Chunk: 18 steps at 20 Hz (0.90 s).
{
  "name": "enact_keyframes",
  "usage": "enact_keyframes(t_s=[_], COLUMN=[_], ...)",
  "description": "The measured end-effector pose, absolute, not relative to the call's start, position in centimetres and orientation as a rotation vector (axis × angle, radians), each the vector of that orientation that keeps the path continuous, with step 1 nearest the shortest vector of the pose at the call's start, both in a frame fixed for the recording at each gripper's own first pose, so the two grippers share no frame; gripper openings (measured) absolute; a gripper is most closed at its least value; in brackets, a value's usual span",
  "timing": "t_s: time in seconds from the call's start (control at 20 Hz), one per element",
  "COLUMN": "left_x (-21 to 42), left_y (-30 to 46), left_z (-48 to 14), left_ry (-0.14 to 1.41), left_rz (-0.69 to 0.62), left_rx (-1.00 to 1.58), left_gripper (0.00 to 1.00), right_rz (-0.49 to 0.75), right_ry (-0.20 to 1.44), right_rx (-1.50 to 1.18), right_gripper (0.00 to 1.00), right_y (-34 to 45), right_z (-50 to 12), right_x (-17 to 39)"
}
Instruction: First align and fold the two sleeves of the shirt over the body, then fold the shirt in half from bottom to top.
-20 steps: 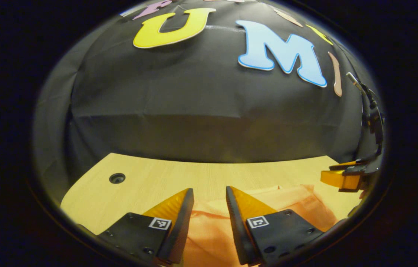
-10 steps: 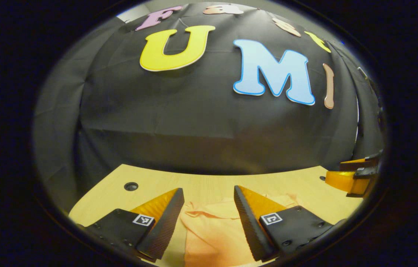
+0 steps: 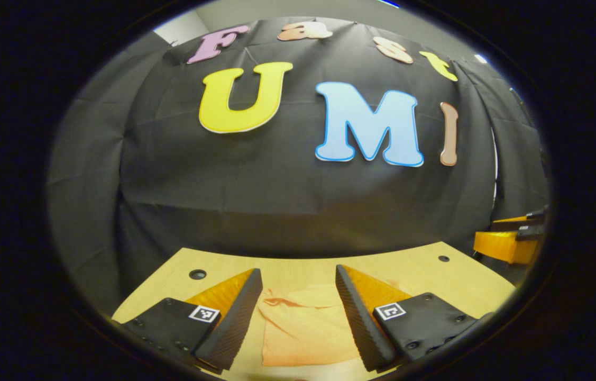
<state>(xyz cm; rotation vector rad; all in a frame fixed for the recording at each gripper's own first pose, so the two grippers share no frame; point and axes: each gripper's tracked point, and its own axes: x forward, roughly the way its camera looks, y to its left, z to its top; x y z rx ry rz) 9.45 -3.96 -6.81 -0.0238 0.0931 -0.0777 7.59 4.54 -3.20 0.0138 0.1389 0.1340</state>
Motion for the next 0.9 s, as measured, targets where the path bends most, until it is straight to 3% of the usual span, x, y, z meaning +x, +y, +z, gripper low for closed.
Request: enact_keyframes(t_s=[0.9], left_x=[-6.5], left_y=[-9.6], left_z=[0.2], left_ry=[-0.052], left_rz=[-0.011], left_rx=[-0.044], left_gripper=[0.94], right_rz=[0.23], right_ry=[-0.048], right_rx=[-0.086], right_gripper=[0.84], right_y=[-0.9], right_z=[-0.2], right_x=[-5.4])
